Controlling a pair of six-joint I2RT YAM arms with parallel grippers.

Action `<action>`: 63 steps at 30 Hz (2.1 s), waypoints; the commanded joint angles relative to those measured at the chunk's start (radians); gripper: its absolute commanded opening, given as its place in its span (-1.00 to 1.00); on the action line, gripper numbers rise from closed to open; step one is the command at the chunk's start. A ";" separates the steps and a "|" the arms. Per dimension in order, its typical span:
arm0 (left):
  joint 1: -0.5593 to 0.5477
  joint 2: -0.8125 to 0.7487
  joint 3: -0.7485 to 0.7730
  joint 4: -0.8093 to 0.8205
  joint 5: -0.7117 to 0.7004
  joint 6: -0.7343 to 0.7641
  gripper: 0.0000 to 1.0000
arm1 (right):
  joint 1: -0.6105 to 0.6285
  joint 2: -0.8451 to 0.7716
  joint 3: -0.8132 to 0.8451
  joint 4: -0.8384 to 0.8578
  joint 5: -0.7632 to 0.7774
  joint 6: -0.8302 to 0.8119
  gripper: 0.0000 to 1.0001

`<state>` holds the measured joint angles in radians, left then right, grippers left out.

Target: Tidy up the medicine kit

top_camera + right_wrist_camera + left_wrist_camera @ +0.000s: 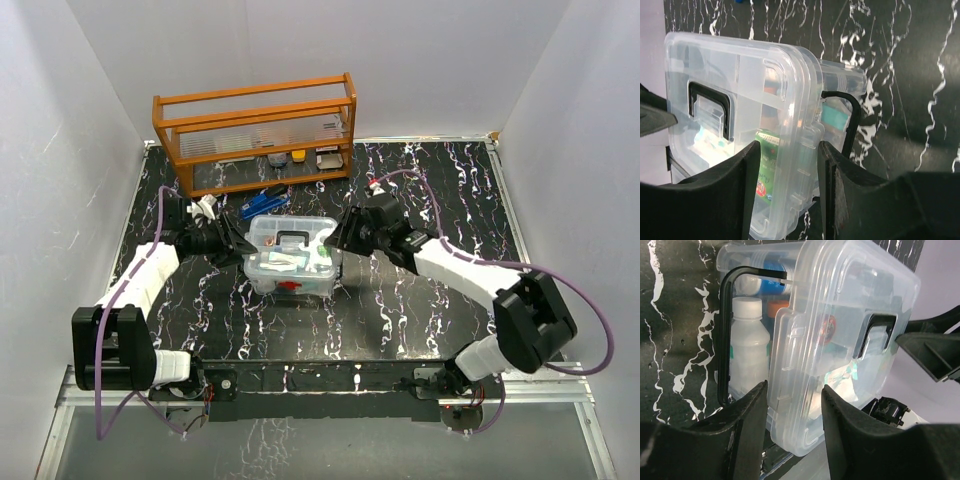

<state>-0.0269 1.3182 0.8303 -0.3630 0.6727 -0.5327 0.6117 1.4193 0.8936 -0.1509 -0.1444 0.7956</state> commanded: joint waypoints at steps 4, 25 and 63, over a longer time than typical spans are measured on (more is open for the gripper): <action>-0.038 0.041 -0.007 -0.143 -0.114 0.033 -0.17 | 0.002 0.141 0.102 0.032 -0.092 -0.108 -0.46; -0.059 0.067 0.399 -0.277 -0.243 0.296 0.69 | -0.173 -0.115 -0.013 0.162 -0.187 0.001 0.66; -0.538 0.180 0.416 -0.179 -0.714 0.509 0.89 | -0.256 0.232 -0.306 0.963 -0.399 0.337 0.97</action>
<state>-0.5606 1.5089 1.2514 -0.4942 -0.0559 -0.0357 0.3550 1.6321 0.5747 0.6868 -0.5175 1.1271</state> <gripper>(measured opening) 0.945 0.983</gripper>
